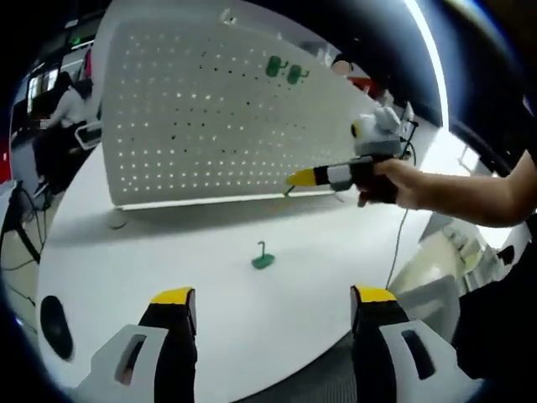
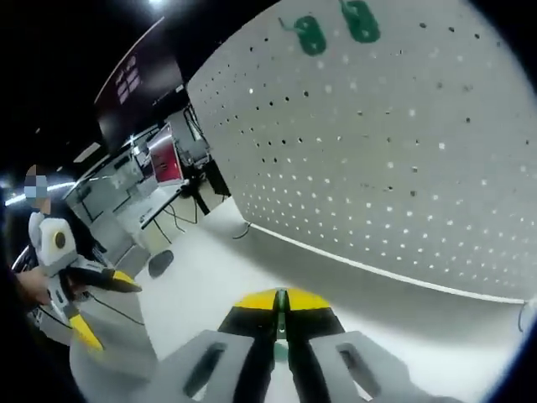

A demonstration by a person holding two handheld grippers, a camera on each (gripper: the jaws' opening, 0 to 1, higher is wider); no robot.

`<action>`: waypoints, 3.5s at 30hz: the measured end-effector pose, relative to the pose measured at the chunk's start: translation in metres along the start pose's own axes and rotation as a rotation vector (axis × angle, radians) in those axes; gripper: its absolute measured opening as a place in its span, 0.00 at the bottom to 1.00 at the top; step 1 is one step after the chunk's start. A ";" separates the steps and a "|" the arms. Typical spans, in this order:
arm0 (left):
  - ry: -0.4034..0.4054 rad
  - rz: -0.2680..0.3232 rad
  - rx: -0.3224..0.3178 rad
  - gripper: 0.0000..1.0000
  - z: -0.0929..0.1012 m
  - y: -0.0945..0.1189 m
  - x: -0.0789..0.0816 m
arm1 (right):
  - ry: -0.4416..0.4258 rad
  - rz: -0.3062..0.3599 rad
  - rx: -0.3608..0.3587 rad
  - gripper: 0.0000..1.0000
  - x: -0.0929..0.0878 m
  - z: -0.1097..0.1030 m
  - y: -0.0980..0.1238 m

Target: Insert the hook assembly into the mounting plate slot until the hook locks in place.

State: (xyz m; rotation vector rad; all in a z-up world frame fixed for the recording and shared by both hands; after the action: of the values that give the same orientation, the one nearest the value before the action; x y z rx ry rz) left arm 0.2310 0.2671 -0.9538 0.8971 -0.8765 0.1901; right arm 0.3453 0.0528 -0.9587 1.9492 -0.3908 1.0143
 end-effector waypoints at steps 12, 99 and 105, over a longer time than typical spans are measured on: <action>-0.030 0.023 -0.020 0.76 0.017 0.006 0.012 | -0.082 0.069 -0.026 0.00 -0.016 -0.009 0.024; -0.195 0.193 0.001 0.01 0.050 0.011 0.057 | -0.100 0.397 0.157 0.07 -0.020 -0.158 0.091; -0.240 0.229 0.020 0.01 0.060 0.013 0.062 | -0.124 0.429 0.185 0.07 -0.013 -0.161 0.093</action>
State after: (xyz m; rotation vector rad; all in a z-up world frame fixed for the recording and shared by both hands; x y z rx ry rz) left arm 0.2296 0.2178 -0.8816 0.8477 -1.2033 0.2936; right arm 0.2000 0.1301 -0.8714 2.1520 -0.8372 1.2356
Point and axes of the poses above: the point that each gripper's makers call its tool centre point, and the gripper's own axes: y roughly backward along the fingers, z roughly to its right, x roughly out of its top, the point moved 6 cm from there along y, roughly backward along the fingers, and after that the axes turned 4 degrees about -z, right-handed, at the moved point
